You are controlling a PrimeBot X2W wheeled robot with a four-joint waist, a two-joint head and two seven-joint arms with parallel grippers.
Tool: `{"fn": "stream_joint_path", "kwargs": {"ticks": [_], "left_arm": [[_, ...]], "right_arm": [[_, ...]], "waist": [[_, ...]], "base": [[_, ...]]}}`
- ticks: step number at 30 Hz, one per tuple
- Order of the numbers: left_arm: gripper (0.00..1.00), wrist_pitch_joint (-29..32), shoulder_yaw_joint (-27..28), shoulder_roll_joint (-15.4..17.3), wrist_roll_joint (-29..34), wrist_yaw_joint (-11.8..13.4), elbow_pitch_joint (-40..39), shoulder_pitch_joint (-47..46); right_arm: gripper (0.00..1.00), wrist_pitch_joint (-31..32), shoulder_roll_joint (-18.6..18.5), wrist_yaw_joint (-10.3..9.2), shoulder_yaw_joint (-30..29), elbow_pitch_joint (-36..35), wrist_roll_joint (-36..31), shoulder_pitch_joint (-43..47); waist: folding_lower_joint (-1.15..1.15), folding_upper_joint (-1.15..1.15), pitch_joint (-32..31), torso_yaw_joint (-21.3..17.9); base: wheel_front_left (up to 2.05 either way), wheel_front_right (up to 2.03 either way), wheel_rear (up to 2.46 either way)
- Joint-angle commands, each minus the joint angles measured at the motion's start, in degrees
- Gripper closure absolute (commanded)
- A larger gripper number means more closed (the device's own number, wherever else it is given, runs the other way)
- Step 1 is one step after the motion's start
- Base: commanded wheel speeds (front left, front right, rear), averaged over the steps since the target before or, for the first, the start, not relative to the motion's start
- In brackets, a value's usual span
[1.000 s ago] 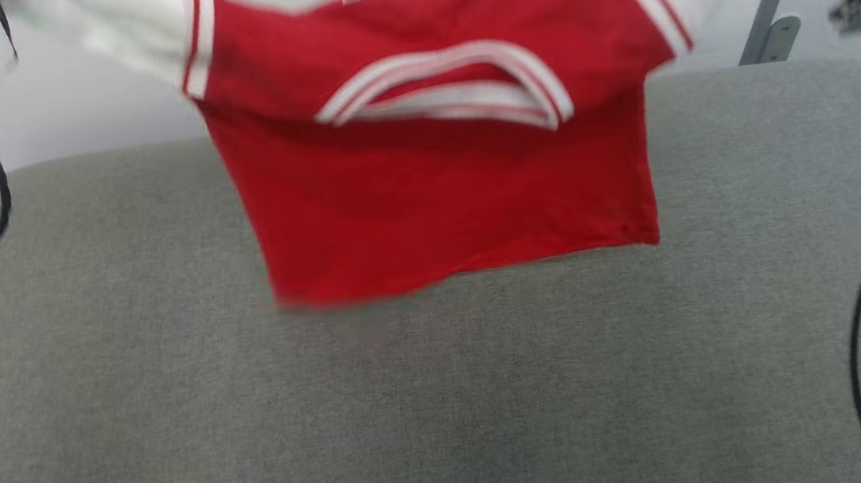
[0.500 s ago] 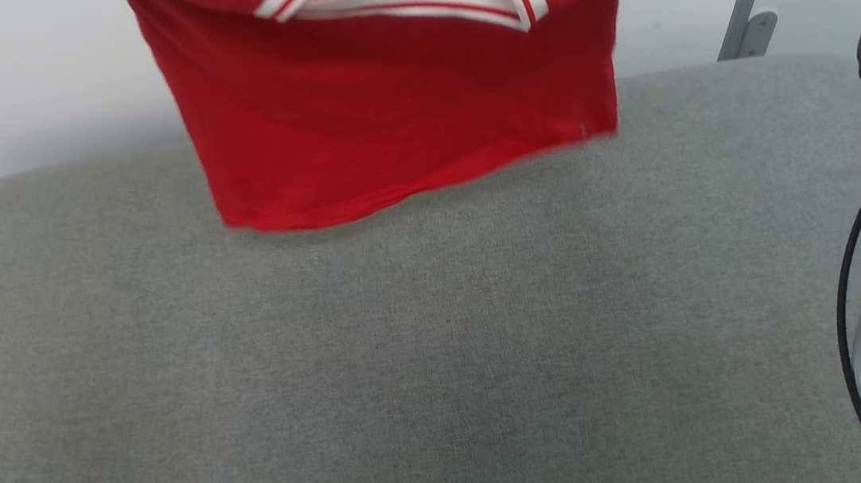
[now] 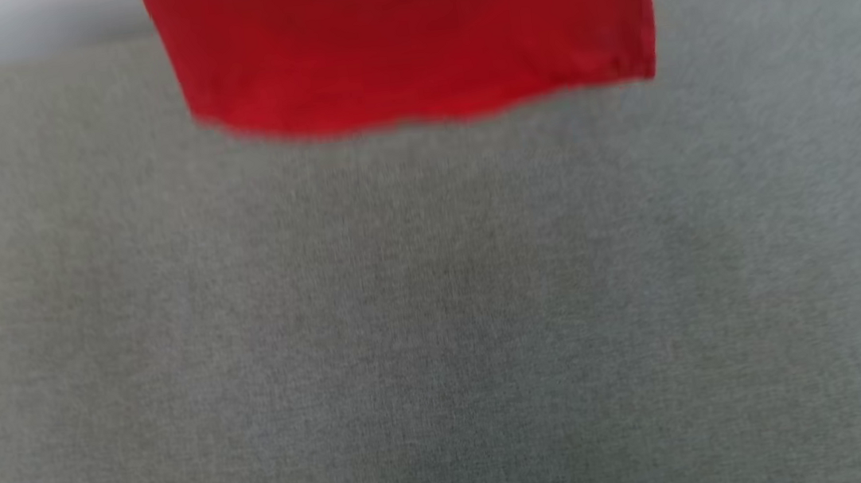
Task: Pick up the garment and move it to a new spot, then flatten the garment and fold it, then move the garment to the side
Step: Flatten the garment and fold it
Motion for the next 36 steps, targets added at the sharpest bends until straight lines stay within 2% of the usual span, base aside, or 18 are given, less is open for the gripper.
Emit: {"fn": "stream_joint_path", "kwargs": {"ticks": [1,7,9,14,17,23,31,36], "left_arm": [[1.00,-2.4,-0.4,-0.5,1.4,-0.3,0.9,-2.2],[1.00,-15.4,-1.6,-1.4,4.9,-0.8,4.0,-7.9],[1.00,-18.6,-1.8,-1.8,4.7,-1.0,5.3,-8.5],[1.00,-22.5,-3.2,-2.0,4.1,-1.3,9.7,-6.2],[1.00,-22.6,-4.5,-2.2,3.8,-1.4,12.8,-3.8],[1.00,-19.3,-7.6,-3.4,1.1,-1.5,16.5,2.8],[1.00,-4.2,-11.5,-3.2,-8.6,-1.5,15.6,15.2],[1.00,3.4,-13.3,-0.3,-12.5,-1.5,11.5,22.9]], "right_arm": [[1.00,-3.6,-0.8,-0.02,1.6,1.8,-1.0,-2.0],[1.00,-19.2,-2.7,-0.02,5.7,9.4,-4.5,-8.8],[1.00,-22.2,-2.9,-0.02,7.1,12.1,-5.5,-10.4],[1.00,-23.3,-1.9,-0.02,10.8,19.6,-5.1,-11.0],[1.00,-21.4,-1.3,-0.02,13.5,23.2,-2.6,-9.1],[1.00,-16.9,-1.0,-0.02,17.9,24.8,4.5,-3.7],[1.00,-5.8,-5.3,-0.02,23.8,19.0,16.8,8.0],[1.00,1.1,-8.7,-0.02,25.3,13.3,23.2,15.6]], "waist": [[0.00,0.00,4.2,0.7],[0.00,0.00,8.9,1.7],[0.00,0.00,10.0,2.1],[0.00,0.00,11.6,3.1],[0.00,0.00,11.7,3.6],[0.00,0.00,10.7,4.5],[0.00,0.00,7.3,5.5],[0.00,0.00,4.8,5.6]], "base": [[0.00,0.00,0.00],[0.00,0.00,0.00],[0.00,0.00,0.00],[0.00,0.00,0.00],[0.00,0.00,0.00],[0.00,0.00,0.00],[0.00,0.00,0.00],[0.00,0.00,0.00]]}}
